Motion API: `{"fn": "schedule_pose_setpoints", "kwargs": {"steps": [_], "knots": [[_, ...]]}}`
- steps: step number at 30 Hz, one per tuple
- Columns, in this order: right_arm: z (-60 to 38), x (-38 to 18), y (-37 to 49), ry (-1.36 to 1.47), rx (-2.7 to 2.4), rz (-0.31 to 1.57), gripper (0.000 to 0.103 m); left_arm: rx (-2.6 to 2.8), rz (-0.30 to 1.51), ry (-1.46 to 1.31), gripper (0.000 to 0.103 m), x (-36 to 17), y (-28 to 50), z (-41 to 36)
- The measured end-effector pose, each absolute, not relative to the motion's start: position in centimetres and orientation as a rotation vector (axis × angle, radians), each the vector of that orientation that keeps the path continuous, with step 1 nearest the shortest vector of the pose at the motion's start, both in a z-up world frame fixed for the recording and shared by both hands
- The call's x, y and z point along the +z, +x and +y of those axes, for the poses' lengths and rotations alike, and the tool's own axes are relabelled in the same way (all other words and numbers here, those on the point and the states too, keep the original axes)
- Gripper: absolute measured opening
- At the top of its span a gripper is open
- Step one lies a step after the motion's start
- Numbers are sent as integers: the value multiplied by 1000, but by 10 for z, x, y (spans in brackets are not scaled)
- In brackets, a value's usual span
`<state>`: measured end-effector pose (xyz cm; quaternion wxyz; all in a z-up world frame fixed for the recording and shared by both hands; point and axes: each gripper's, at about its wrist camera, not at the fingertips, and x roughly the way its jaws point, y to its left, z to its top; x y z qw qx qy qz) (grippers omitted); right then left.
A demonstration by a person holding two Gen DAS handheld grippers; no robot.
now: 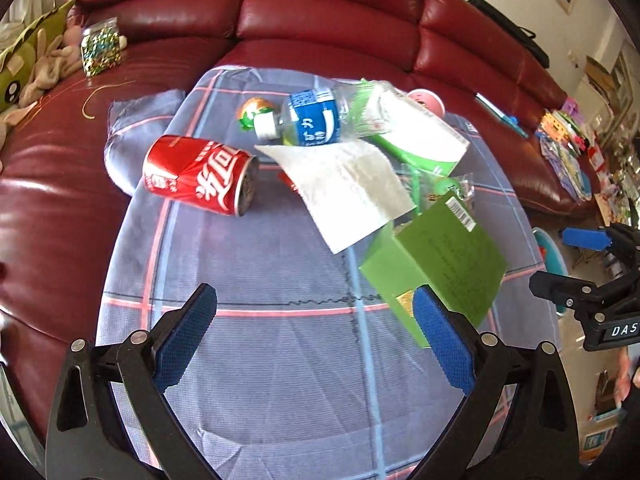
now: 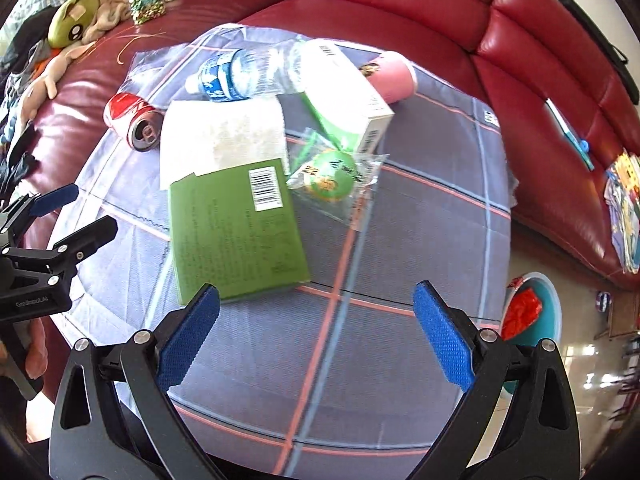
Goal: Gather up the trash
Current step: 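Grasp the green box with left tool while right tool reaches the snack packet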
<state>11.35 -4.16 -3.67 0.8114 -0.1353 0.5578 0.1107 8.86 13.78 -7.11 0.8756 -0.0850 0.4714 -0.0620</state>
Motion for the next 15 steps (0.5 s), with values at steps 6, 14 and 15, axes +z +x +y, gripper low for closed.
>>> {"fn": "schedule_pose_setpoints", "kwargs": {"steps": [6, 14, 15], "knots": [[5, -59, 109, -368, 296, 1229, 93, -97, 1013, -198, 98, -85, 88, 156], [-11, -72, 114, -377, 255, 1261, 95, -112, 1039, -193, 98, -96, 103, 152], [-19, -72, 116, -372, 240, 1263, 95, -120, 1042, -187, 98, -97, 106, 148]]}}
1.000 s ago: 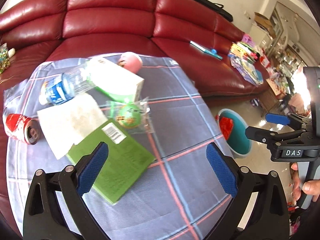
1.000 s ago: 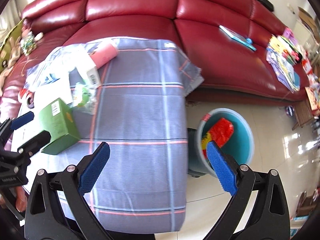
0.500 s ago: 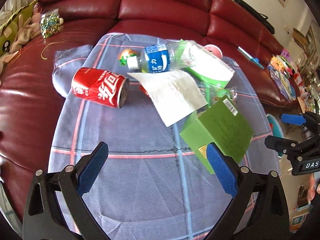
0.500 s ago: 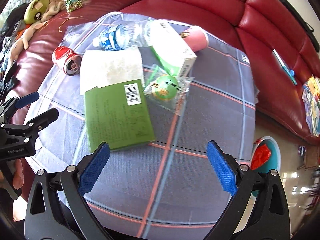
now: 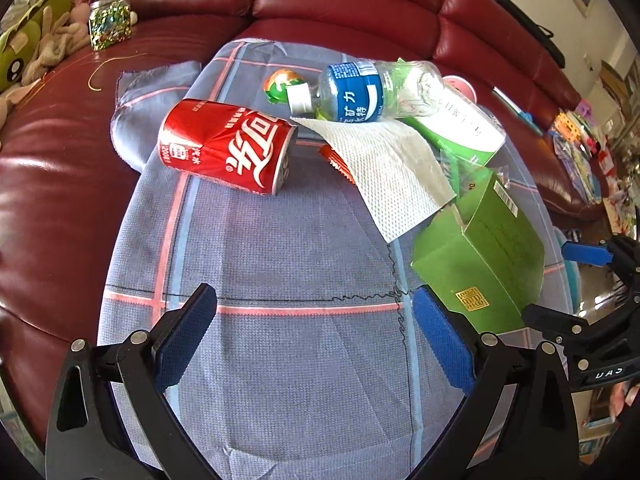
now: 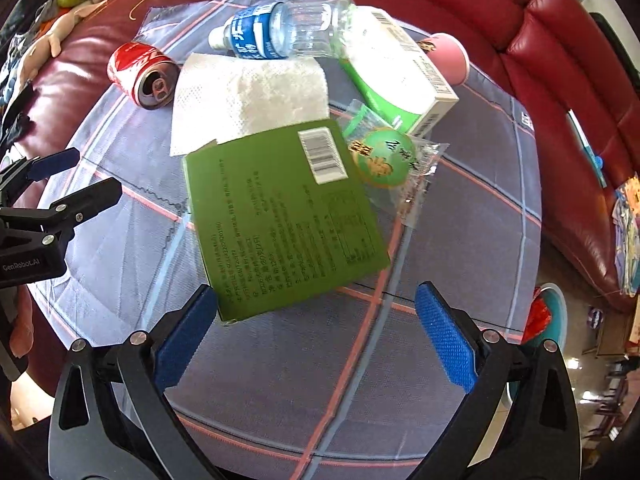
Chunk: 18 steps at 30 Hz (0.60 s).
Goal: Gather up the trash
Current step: 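Grasp the green box with left tool while right tool reaches the snack packet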
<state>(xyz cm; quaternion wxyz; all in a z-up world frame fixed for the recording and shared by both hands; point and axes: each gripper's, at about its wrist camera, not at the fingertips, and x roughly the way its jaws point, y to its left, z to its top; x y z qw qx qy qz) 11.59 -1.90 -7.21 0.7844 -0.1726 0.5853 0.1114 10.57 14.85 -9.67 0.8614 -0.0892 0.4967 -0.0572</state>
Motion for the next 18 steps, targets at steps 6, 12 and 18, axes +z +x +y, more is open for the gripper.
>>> {"fn": "schedule_pose_setpoints", "kwargs": {"steps": [6, 12, 18], "knots": [[-72, -72, 125, -320, 159, 1274, 96, -198, 1042, -143, 98, -95, 116, 116], [-119, -68, 131, -243, 85, 1282, 96, -314, 1040, -101, 98, -89, 121, 70], [-142, -59, 126, -201, 66, 1252, 96, -407, 1019, -54, 98, -78, 122, 30]]}}
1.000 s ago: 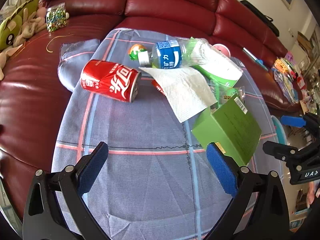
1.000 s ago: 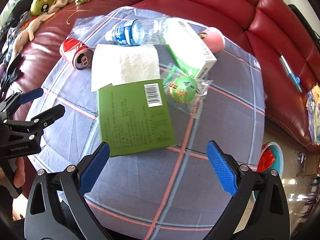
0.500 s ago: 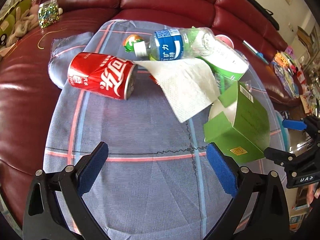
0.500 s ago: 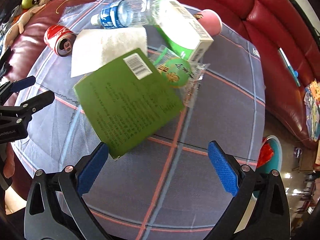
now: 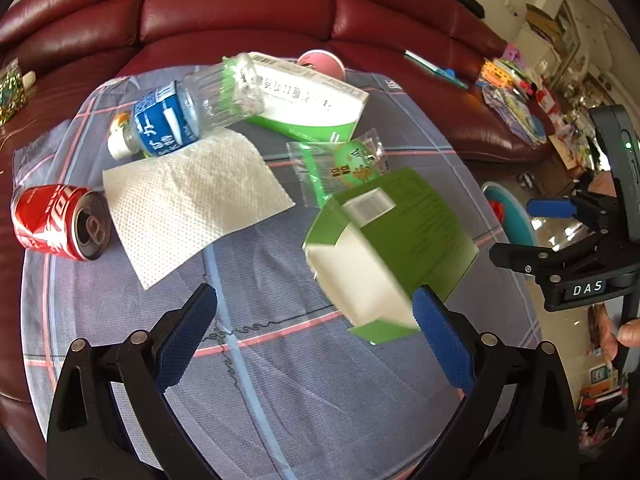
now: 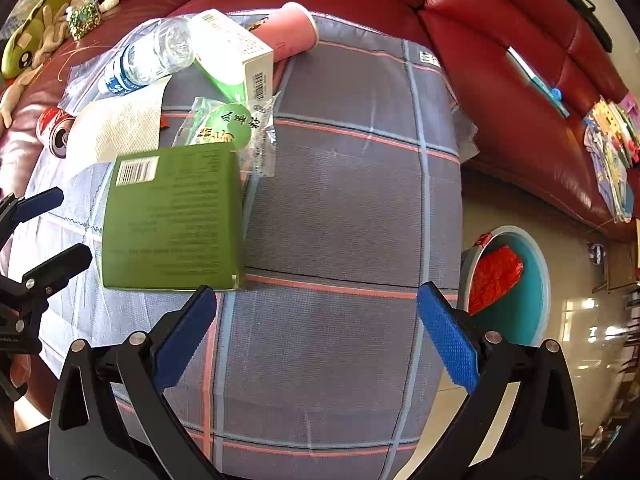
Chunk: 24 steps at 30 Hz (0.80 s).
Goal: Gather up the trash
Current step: 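Grasp the green box with left tool while right tool reaches the snack packet, then lift the green box with left tool while right tool grasps the green snack packet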
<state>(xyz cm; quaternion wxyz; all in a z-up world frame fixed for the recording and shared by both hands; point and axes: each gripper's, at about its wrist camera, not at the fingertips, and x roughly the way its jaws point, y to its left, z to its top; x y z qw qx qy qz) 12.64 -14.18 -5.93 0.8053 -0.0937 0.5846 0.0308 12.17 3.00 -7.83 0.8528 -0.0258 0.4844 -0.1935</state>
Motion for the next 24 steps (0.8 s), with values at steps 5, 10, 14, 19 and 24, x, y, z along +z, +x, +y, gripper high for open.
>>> {"fn": "schedule_pose_setpoints", "kwargs": {"steps": [5, 10, 14, 19, 24], "knots": [[-159, -58, 125, -164, 50, 1234, 96, -463, 1030, -84, 98, -71, 120, 20], [-177, -58, 126, -129, 36, 1216, 96, -499, 1052, -79, 88, -78, 124, -8], [-193, -52, 125, -92, 20, 1199, 96, -536, 1090, -124, 78, -95, 135, -27], [-201, -46, 124, -79, 15, 1182, 96, -646, 1022, -226, 19, -81, 134, -35], [-200, -42, 130, -71, 28, 1164, 96, -616, 945, -187, 1, -50, 125, -29]]}}
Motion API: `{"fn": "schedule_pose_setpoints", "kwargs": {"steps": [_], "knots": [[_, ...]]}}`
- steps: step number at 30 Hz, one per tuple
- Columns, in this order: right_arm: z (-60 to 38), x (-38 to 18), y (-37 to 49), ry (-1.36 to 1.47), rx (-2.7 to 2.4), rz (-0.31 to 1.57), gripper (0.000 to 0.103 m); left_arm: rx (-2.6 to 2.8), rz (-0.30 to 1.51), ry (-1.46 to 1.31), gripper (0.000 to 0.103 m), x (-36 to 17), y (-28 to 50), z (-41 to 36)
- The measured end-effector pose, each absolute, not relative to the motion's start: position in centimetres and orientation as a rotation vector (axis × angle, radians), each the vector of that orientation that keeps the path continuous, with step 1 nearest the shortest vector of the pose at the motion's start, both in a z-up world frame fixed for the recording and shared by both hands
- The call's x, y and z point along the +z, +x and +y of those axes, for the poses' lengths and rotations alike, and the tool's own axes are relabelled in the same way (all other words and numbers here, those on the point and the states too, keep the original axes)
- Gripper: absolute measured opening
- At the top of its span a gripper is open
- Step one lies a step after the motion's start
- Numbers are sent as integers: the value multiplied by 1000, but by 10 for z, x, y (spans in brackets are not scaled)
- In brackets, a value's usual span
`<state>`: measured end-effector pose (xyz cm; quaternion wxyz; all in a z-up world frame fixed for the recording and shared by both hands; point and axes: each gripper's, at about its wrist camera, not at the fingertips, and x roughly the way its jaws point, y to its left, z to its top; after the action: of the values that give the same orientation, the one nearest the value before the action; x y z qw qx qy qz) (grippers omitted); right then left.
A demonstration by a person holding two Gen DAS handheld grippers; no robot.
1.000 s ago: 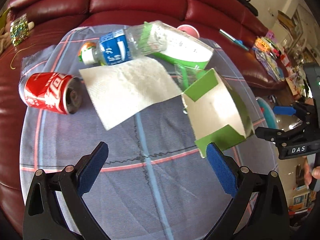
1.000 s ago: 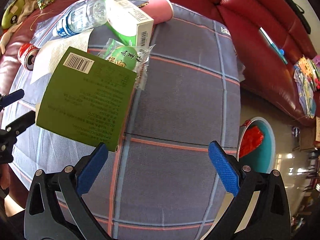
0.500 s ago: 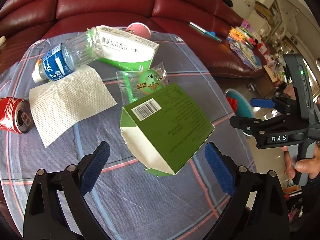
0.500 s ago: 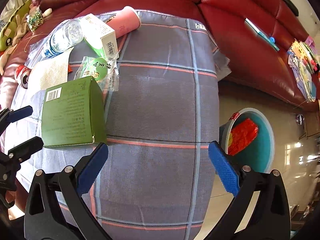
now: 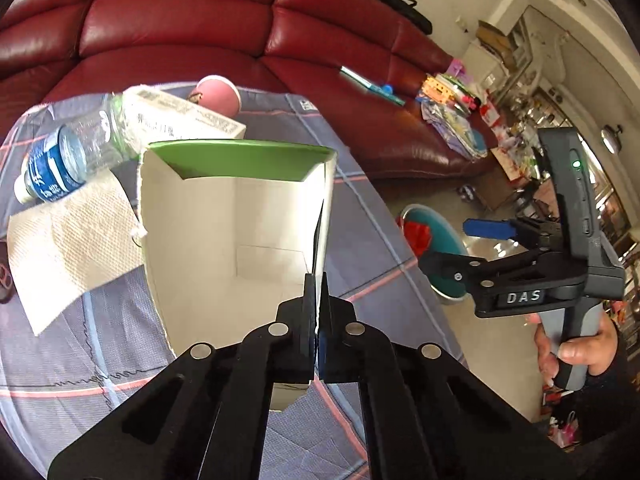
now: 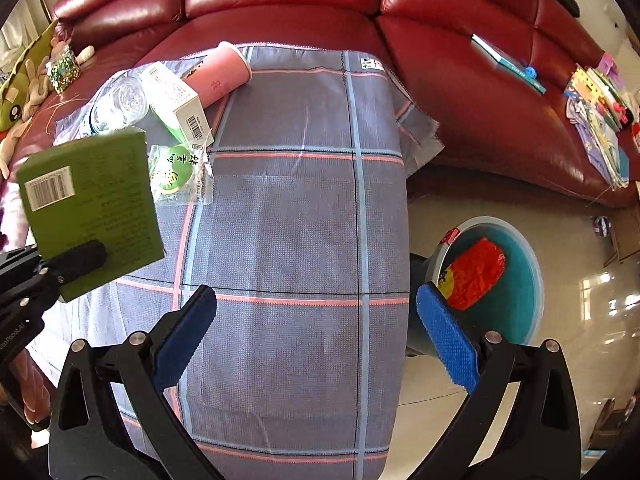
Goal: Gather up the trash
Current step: 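Lift the green box with left tool while right tool grasps the green snack packet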
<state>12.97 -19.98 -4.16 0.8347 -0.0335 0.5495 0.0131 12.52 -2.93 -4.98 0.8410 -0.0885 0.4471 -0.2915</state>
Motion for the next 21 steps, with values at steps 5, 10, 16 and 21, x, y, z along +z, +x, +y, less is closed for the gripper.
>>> {"fn": "schedule_pose_setpoints", "kwargs": {"steps": [5, 10, 16, 21], "knots": [[-181, -43, 146, -61, 85, 1156, 96, -538, 853, -154, 1, -15, 120, -1], [-147, -52, 175, -50, 177, 1148, 96, -430, 831, -167, 1, -16, 132, 36], [-101, -79, 214, -59, 261, 1178, 96, -367, 829, -178, 1, -29, 137, 64], [-80, -96, 241, -72, 283, 1186, 96, -358, 837, -199, 1, -40, 145, 76]]}}
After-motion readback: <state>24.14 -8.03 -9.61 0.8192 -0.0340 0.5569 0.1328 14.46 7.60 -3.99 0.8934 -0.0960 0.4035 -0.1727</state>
